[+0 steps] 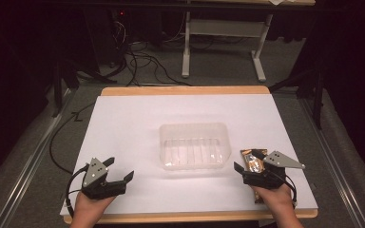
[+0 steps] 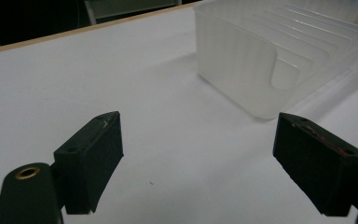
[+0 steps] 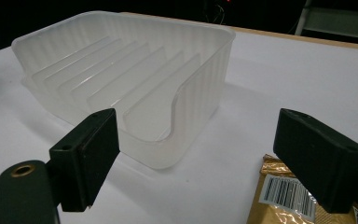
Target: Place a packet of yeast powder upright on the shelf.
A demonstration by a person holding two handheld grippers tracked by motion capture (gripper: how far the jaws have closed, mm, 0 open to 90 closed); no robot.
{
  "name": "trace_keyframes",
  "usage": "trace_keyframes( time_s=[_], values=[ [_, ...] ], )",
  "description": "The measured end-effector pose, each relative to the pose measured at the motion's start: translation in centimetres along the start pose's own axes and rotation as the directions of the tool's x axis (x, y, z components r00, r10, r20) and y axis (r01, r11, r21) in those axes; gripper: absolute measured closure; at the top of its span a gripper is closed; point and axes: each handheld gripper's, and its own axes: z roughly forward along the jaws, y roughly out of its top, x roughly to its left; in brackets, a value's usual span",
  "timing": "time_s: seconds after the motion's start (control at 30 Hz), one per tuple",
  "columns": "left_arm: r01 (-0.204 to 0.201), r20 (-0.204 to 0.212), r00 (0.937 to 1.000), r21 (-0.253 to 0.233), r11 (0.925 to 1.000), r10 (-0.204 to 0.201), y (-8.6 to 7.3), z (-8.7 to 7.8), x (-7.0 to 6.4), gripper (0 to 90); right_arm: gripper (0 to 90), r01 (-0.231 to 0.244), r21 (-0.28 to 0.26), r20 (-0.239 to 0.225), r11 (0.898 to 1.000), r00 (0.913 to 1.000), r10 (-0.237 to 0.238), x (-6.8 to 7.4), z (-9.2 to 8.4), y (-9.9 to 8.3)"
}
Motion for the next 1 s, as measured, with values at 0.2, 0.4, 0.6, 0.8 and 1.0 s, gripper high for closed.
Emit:
trace_keyframes(
  time_s=[0.2, 0.4, 0.6, 0.8, 1.0],
  values=[
    [0.003, -0.007, 1.0, -0.004, 1.0, -0.003, 0.2, 0.3, 0.0, 16.6, 15.9, -0.004, -0.002, 0.006, 1.0, 1.0, 0.004, -0.1, -0.3, -0.1],
    [-0.006, -0.007, 1.0, 0.006, 1.0, 0.006, 0.3, 0.7, 0.0, 17.0, 20.2, 0.002, -0.039, 0.028, 0.999, 0.9996, -0.001, -0.3, -1.4, -0.3],
    [0.0, -0.011, 0.9999, 0.003, 1.0, 0.0, 0.7, 1.0, 0.2, 17.6, 24.2, -0.014, -0.035, 0.053, 0.999, 0.9985, 0.016, -0.8, -1.9, -0.6],
    [0.008, -0.013, 0.9999, 0.012, 0.9999, -0.008, 1.1, 1.7, 0.2, 17.6, 31.8, -0.029, -0.031, 0.083, 0.999, 0.9961, 0.032, -1.3, -3.0, -1.0],
    [0.008, -0.016, 0.9998, 0.015, 0.9999, -0.008, 1.7, 2.6, 0.0, 17.6, 43.5, -0.057, -0.024, 0.128, 0.998, 0.9899, 0.059, -2.2, -4.9, -1.7]
  ],
)
